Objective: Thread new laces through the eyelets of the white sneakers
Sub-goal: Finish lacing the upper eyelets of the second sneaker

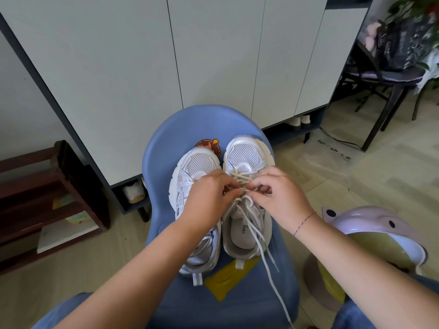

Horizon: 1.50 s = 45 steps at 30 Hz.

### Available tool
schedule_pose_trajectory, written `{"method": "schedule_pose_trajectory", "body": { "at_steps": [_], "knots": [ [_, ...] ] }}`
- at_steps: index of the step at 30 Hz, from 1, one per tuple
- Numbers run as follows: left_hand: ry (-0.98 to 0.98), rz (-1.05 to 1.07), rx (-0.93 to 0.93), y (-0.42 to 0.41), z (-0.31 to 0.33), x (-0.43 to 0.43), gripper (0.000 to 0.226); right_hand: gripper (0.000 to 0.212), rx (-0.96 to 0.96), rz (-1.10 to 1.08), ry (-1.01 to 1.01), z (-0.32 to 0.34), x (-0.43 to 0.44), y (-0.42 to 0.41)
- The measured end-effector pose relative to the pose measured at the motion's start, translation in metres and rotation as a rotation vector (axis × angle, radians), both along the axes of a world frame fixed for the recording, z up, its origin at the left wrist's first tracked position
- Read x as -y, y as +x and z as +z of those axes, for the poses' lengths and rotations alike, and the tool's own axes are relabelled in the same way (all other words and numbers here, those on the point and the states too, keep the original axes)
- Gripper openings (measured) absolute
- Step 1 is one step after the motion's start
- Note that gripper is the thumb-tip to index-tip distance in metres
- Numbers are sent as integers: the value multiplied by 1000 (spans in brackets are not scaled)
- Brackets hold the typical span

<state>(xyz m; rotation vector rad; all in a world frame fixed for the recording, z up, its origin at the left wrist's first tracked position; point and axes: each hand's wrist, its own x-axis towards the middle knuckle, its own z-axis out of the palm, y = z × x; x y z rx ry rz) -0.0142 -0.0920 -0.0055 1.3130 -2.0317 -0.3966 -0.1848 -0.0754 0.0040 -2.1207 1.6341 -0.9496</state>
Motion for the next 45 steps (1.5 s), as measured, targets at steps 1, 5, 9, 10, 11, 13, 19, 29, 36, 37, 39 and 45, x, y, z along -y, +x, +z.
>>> {"method": "schedule_pose_trajectory", "body": {
  "at_steps": [1, 5, 9, 10, 11, 13, 19, 29, 36, 37, 39, 45],
  "knots": [
    [14, 7, 0, 0, 0, 0, 13, 5, -17, -7, -6, 1, 0, 1],
    [90, 23, 4, 0, 3, 3, 7, 4, -73, -31, -17, 1, 0, 4],
    [130, 18, 55, -1, 4, 2, 11, 7, 44, -87, 117, -5, -3, 0],
    [133, 18, 52, -1, 3, 0, 12, 8, 73, -99, 159, -6, -4, -1],
    [140, 23, 33, 1, 3, 0, 11, 10, 102, -111, 195, -8, -5, -3],
    [168, 47, -34, 5, 2, -1, 12, 12, 164, -137, 257, -10, -6, -4],
    [195, 48, -105, 11, 3, -2, 12, 9, 287, -163, 330, -12, -6, -7],
    [108, -114, -36, 18, 1, -13, 11, 13, 202, -70, 103, -2, -18, 1],
    [-63, -43, 44, 2, -7, -20, 12, 15, -23, -71, -4, 0, -19, 12],
    [-68, -45, 64, 2, -8, -21, 12, 13, -40, -78, 2, -1, -19, 12],
    [-26, -41, 57, 4, -7, -21, 9, 8, -38, -84, 47, -2, -18, 10],
    [143, 32, -121, 15, -3, -18, 13, 14, 236, -129, 327, -9, -18, 2]
  ]
}}
